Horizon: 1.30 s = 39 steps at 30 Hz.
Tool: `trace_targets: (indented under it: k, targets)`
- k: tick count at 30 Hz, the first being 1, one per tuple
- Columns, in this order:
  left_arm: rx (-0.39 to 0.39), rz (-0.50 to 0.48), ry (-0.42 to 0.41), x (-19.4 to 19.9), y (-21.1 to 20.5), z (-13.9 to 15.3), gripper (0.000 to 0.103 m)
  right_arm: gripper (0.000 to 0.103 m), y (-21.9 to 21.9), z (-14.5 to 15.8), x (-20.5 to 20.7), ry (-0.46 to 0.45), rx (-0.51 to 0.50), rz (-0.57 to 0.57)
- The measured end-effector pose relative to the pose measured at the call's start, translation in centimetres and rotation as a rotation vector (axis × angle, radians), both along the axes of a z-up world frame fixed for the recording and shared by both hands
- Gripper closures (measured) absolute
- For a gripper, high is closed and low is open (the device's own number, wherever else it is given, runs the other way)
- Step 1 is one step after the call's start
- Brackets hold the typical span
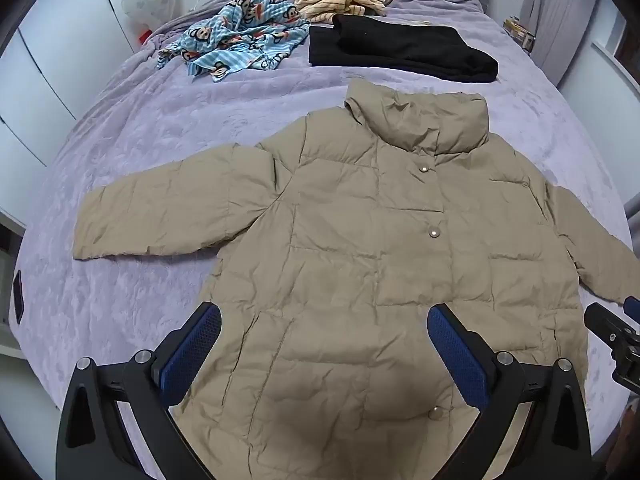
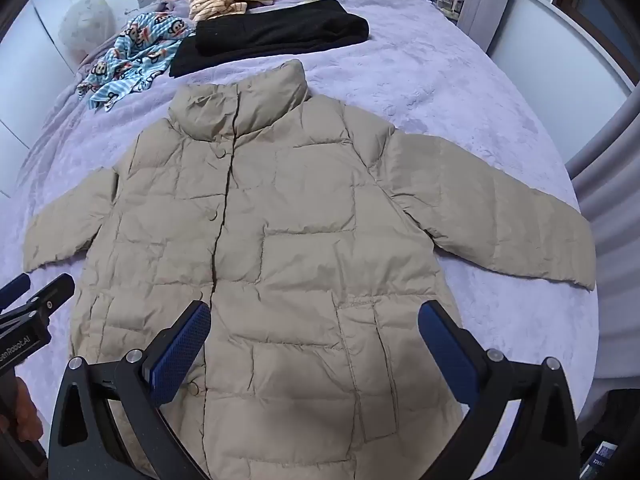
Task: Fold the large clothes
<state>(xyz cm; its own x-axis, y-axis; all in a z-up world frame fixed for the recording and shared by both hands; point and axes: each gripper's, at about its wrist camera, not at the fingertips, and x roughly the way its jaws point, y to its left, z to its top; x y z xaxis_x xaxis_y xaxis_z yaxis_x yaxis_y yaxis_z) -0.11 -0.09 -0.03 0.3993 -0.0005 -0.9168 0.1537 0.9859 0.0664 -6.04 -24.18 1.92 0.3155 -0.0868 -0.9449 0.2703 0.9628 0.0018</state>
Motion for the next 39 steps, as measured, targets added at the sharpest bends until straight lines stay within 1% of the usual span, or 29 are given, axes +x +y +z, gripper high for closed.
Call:
trace_targets:
  k: [1,2,3,5,6,7,10,14,16,39]
  targets:
    - [-0.005,-0.013,0.007,-0.1,-0.1,0.0,0.000,0.000,-0.1,-0.1,0.0,-0.002,0.000,0.002]
    - [-0.030,-0.005,0.004,-0.3,0.4,0.3,0.000,0.000,-0.2,-0.1,0.0,0.000,0.003,0.000]
    - [-0.029,0.000,-0.002,-0.7,0.4,0.4,0.000,0.000,-0.3,-0.2,0.1,0.004,0.005,-0.001]
    - [-0.038,0.007,0.013,-0.6,0.3,0.3,0.000,0.000,-0.5,-0.5,0.2,0.013,0.004,-0.001]
    - [-0.035,0.016,0.039,0.4,-0.1,0.6,0.000,0.000,-0.1,-0.3,0.5,0.017,0.001,-0.002]
    - [-0.038,0.017,0.040,0.5,-0.1,0.7,0.000,0.000,0.4,0.0,0.7,0.016,-0.002,-0.001]
    - [-0.034,0.021,0.036,0.5,-0.2,0.5,0.000,0.000,0.1,-0.2,0.8,0.008,0.011,0.006]
    - [-0.040,0.021,0.040,0.7,-0.1,0.7,0.000,0.000,1.3,-0.1,1.4,0.020,0.010,0.006]
    - [-0.040,0.017,0.041,0.8,-0.2,0.6,0.000,0.000,0.2,-0.5,1.0,0.007,0.022,0.017]
    - [-0.040,0.010,0.053,0.8,-0.6,0.5,0.000,0.000,0.3,-0.7,1.1,0.007,0.018,0.015]
